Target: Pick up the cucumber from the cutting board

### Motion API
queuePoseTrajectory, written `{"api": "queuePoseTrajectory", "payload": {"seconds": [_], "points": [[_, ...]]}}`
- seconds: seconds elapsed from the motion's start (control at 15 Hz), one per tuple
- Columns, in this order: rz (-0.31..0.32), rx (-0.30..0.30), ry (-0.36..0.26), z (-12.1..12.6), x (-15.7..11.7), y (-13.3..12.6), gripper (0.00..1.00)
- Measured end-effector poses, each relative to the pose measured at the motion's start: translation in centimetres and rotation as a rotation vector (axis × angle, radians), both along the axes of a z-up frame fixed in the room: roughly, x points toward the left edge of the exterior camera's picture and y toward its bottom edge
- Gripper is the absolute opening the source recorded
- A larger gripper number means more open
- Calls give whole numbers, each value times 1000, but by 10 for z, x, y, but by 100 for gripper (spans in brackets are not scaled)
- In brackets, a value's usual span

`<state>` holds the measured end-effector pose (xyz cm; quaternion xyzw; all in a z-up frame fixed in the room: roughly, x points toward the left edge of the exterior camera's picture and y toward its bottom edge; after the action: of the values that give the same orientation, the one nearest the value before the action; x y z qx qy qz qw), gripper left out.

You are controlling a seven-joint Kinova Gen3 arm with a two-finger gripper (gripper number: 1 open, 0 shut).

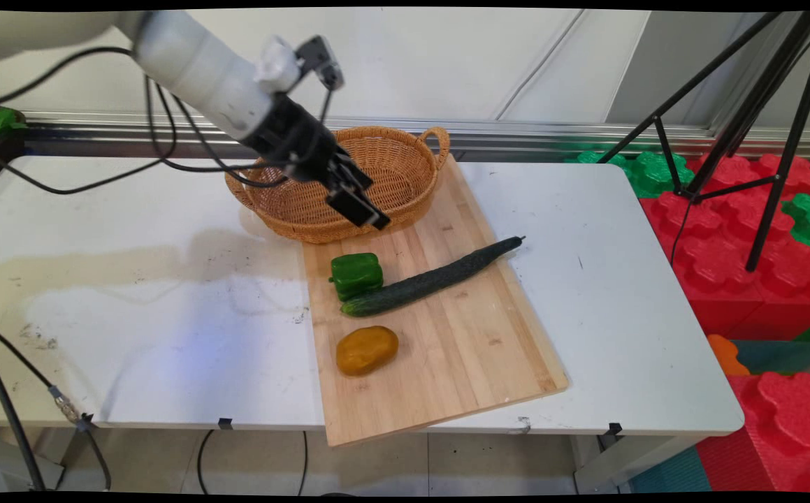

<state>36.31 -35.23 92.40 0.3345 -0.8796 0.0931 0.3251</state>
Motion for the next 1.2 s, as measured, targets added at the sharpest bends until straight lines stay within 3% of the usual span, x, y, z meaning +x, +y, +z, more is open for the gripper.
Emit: {"api": "queuePoseTrajectory", "payload": {"seconds": [0.73, 1.2], "points": [[-35, 79, -53, -71, -61, -39, 100], [-44, 104, -83, -99, -82, -50, 100]]}}
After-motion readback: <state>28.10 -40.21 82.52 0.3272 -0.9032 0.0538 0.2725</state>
